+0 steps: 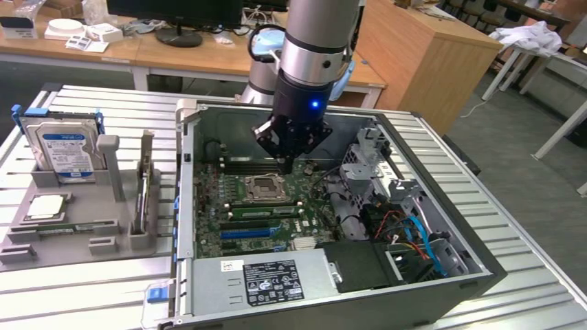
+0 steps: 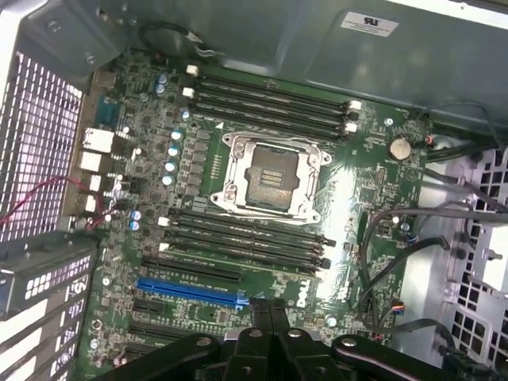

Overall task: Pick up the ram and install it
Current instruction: 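Press down the ram until it locks into place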

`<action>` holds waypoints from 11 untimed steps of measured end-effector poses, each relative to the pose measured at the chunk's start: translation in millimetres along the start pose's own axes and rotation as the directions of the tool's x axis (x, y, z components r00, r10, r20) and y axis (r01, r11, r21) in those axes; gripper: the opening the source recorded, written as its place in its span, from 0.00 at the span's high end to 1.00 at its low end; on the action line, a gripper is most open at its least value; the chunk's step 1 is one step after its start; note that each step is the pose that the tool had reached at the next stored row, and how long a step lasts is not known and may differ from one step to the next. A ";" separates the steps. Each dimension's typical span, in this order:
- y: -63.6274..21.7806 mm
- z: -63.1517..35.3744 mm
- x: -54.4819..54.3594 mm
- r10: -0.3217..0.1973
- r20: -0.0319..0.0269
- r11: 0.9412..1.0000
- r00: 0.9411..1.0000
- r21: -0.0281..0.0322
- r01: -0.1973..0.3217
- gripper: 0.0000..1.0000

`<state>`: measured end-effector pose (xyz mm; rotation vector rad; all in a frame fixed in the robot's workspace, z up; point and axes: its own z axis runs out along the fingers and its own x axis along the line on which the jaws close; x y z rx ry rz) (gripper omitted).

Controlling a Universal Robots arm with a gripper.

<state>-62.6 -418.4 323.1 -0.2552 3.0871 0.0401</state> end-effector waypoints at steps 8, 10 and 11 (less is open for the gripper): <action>-0.1 -0.1 0.0 0.102 0.002 0.995 0.995 0.002 -0.102 0.89; -0.1 -0.1 0.1 0.121 0.001 0.993 0.993 0.003 -0.121 0.89; -0.1 0.0 0.1 0.130 0.000 0.991 0.991 0.002 -0.130 0.89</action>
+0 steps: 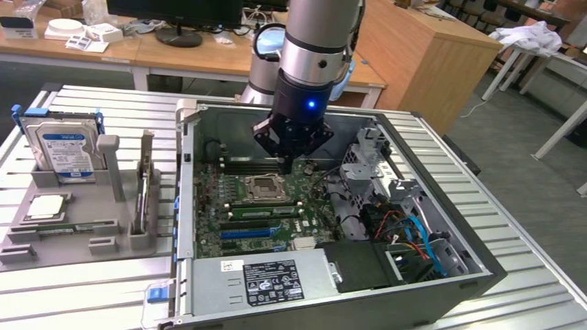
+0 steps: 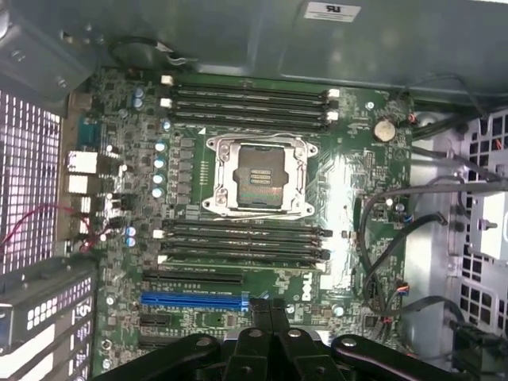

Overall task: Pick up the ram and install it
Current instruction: 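Press down the ram until it locks into place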

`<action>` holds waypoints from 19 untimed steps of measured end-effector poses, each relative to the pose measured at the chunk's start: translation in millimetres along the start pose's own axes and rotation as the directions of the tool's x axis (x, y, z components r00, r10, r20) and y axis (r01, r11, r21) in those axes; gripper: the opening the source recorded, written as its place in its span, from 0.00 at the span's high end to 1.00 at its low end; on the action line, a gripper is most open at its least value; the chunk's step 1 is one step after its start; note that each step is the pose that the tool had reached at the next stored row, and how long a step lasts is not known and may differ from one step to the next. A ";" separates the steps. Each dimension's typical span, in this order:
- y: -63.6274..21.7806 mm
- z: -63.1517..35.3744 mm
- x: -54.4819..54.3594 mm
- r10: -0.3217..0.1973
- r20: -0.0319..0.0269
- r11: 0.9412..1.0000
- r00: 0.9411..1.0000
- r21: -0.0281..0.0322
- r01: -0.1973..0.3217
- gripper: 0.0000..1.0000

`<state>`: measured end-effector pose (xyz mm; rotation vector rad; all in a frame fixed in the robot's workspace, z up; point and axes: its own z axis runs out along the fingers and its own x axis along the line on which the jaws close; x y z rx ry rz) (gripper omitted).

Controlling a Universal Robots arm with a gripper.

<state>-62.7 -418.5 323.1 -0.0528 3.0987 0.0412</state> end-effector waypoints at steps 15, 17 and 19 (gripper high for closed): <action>-0.1 0.0 -0.8 0.020 -0.045 1.000 0.999 -0.003 -0.020 0.89; -0.1 0.0 -0.9 0.021 -0.045 1.000 0.999 -0.003 -0.021 0.89; 0.0 -0.1 -1.0 0.021 -0.045 1.000 0.999 -0.004 -0.021 0.89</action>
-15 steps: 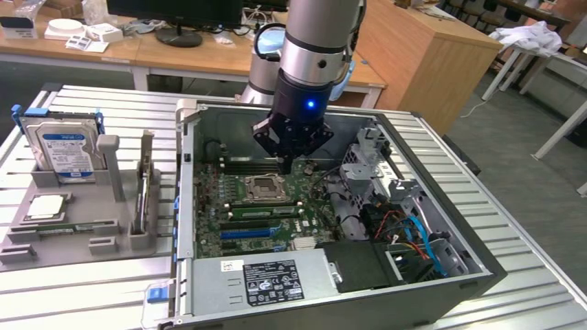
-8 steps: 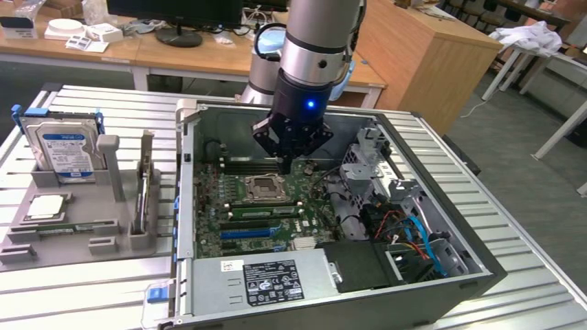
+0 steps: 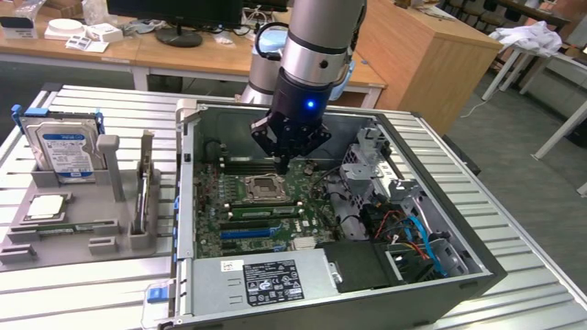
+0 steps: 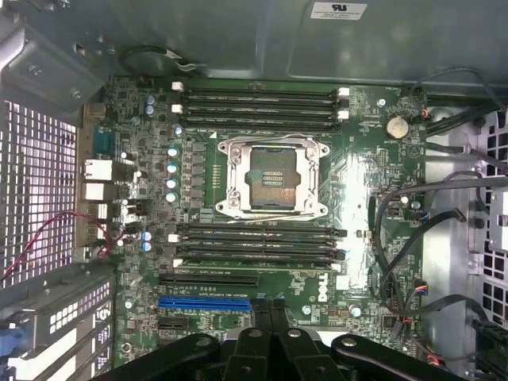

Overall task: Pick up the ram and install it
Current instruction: 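Press down the ram until it locks into place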

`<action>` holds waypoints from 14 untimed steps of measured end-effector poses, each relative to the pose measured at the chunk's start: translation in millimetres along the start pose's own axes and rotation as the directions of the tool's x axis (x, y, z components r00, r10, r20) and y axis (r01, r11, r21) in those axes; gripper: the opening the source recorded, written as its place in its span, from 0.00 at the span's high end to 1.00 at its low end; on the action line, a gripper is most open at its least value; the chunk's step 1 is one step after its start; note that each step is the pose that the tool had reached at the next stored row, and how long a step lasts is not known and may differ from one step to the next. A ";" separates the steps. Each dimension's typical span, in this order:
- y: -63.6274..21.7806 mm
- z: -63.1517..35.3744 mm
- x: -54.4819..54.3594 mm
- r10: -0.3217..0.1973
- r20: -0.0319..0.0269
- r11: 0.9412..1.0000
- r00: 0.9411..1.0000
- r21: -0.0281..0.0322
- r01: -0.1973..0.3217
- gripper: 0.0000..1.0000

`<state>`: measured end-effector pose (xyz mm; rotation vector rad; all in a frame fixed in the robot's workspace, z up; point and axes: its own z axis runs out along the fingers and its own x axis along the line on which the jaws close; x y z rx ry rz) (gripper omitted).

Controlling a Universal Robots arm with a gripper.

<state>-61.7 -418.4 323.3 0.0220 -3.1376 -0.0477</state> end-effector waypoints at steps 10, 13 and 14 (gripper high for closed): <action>0.2 -1.0 -0.2 0.000 0.000 1.000 1.000 0.000 0.000 0.89; 0.1 -1.1 -1.5 0.000 0.000 1.000 1.000 0.000 0.000 0.89; 0.1 -1.1 -2.1 0.000 0.000 1.000 1.000 0.000 0.000 0.89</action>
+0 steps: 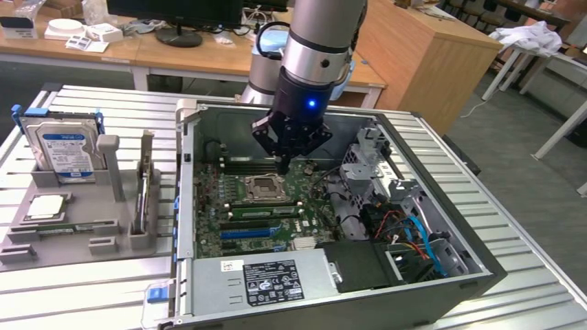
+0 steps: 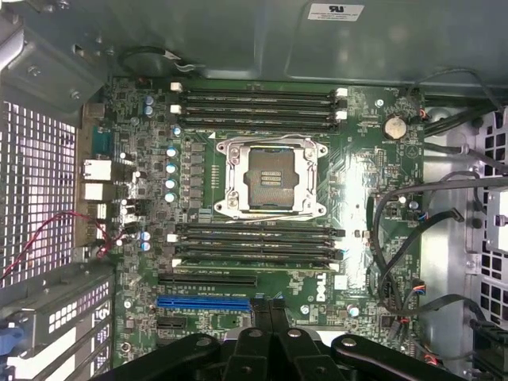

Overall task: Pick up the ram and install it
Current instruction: 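Press down the ram until it locks into place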

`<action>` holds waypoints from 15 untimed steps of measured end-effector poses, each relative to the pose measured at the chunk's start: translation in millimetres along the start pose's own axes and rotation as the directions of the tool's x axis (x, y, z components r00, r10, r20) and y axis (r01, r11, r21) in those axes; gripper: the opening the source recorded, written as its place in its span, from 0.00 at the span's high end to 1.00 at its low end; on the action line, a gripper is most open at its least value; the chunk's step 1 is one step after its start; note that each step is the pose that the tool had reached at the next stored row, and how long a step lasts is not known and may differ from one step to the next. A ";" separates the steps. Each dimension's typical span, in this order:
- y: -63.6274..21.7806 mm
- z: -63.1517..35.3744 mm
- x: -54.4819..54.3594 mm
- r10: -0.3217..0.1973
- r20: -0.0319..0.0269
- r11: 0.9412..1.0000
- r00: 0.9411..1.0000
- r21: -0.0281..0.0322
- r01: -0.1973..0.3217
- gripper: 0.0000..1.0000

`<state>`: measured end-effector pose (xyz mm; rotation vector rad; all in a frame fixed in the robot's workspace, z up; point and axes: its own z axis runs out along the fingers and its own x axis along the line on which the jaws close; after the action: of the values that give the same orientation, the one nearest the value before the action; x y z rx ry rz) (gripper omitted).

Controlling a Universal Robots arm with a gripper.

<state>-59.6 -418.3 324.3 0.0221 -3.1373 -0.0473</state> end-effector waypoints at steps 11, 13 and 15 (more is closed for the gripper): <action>1.6 0.0 -1.1 0.000 0.000 1.000 1.000 0.000 0.000 0.89; 2.7 0.1 -1.0 0.000 0.000 1.000 1.000 0.000 0.000 0.89; 3.4 0.1 -1.1 0.000 0.000 1.000 1.000 0.000 0.000 0.89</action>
<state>-58.6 -414.9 324.3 0.0221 -3.1374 -0.0474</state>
